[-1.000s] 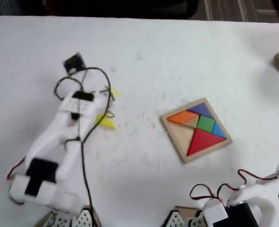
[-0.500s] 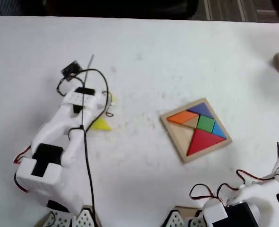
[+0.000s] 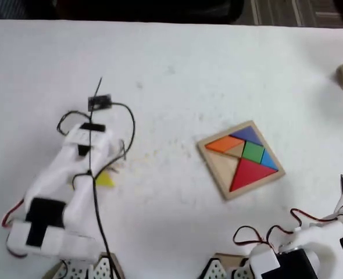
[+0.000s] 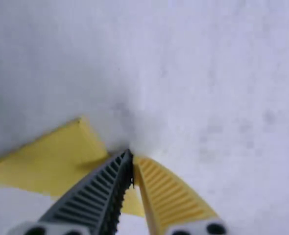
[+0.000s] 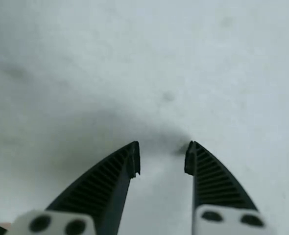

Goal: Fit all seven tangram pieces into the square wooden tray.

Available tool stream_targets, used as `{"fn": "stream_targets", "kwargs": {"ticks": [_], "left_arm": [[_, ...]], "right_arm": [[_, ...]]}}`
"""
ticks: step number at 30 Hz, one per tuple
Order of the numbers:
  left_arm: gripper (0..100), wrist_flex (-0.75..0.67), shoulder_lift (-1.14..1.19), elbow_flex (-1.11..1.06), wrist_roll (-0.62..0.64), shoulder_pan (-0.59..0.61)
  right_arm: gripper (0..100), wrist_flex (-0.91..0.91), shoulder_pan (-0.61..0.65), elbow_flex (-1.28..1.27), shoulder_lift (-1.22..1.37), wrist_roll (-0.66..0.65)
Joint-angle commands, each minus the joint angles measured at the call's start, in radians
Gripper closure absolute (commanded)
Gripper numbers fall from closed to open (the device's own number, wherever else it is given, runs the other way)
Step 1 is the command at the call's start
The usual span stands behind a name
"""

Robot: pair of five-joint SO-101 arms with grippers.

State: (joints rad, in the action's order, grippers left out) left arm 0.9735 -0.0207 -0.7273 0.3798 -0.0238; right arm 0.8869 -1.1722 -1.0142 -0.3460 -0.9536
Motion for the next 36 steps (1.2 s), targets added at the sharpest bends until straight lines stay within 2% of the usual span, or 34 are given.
{"fn": "stream_targets", "kwargs": {"ticks": [1,4,9,13,15,19,22,26,31,36], "left_arm": [[98,0.018,-0.219,-0.117,-0.126,0.002],[98,0.018,-0.381,-0.187,-0.155,0.025],[98,0.031,-0.598,-0.292,-0.098,0.234],[98,0.15,-0.607,-0.311,-0.132,0.414],[98,0.221,-0.587,-0.311,-0.186,0.446],[98,0.295,-0.483,-0.31,-0.213,0.392],[98,0.193,-0.372,-0.285,-0.198,0.384],[98,0.072,-0.197,-0.186,-0.063,0.383],[98,0.063,0.025,0.04,0.035,0.335],[98,0.061,0.127,0.207,0.046,0.257]], "right_arm": [[83.7,0.004,0.012,0.008,-0.044,-0.011],[83.7,0.004,0.012,0.008,-0.044,-0.011],[83.7,0.001,0.012,0.008,-0.044,-0.011],[83.7,0.001,0.013,0.011,-0.044,-0.011],[83.7,0.001,0.035,0.012,-0.044,-0.011],[83.8,0.007,0.074,0.011,-0.044,0.0],[83.8,0.007,0.077,0.008,-0.044,0.0],[83.8,0.005,0.065,0.008,-0.044,-0.009],[83.7,0.001,0.045,0.008,-0.042,-0.009],[83.7,-0.005,0.039,0.008,-0.042,-0.011]]}}
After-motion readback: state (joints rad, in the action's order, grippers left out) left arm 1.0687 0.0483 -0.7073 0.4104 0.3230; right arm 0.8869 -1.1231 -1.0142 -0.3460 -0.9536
